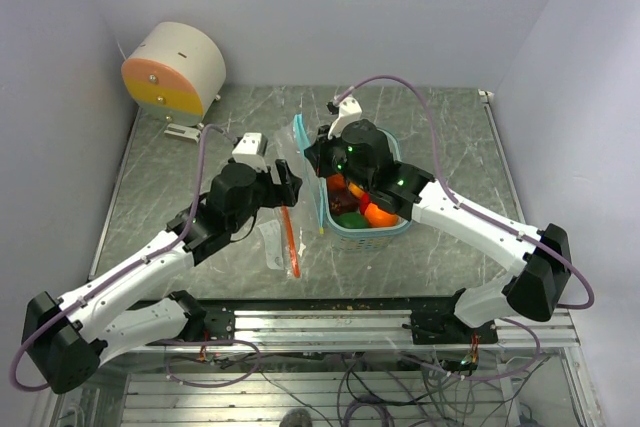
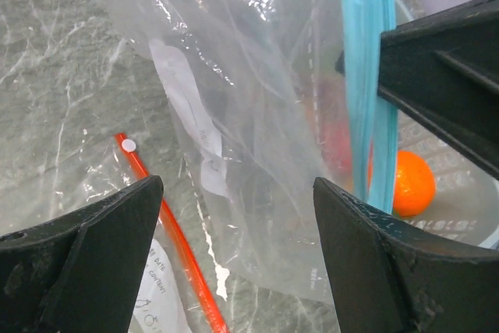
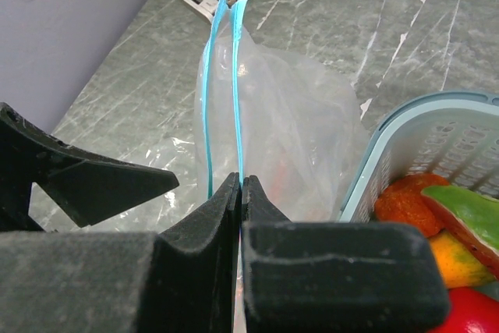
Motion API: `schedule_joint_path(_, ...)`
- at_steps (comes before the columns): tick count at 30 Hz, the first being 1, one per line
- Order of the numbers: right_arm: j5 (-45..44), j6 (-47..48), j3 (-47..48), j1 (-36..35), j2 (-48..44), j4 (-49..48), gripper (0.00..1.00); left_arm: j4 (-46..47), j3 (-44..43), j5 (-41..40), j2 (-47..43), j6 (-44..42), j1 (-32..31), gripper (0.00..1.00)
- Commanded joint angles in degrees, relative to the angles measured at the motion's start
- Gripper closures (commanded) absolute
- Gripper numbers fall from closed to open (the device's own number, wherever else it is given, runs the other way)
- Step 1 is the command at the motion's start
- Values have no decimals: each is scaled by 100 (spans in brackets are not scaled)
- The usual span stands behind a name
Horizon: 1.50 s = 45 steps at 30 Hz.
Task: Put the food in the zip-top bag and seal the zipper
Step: Open the zipper of the food storage bag at the center of the board.
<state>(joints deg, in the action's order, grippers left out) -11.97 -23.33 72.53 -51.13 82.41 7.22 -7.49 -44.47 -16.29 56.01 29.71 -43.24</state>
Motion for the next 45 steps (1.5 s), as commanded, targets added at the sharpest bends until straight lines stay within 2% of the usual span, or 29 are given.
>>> schedule_joint_path(1,-87,-30,-20,-47,-168,2,100,716,79,104,-310,182,-34,11)
schedule_joint_path(9,-96,-60,-1,-79,-112,12,100,938,260,210,-762,409,-35,12)
schedule_joint_path(22,-209,9,99,-178,-63,149,100,1632,418,342,-126,641,-34,14)
schedule_joint_path(29,-211,15,94,-187,-85,130,100,1630,369,197,174,597,-45,20)
schedule_joint_path(36,-255,74,147,-226,-149,212,100,1543,438,-52,444,578,-70,31)
schedule_joint_path(42,-552,139,15,-225,-294,364,100,1005,329,-541,196,354,-66,51)
schedule_joint_path(45,-732,158,-69,-220,-296,513,100,580,171,-764,-32,203,-69,65)
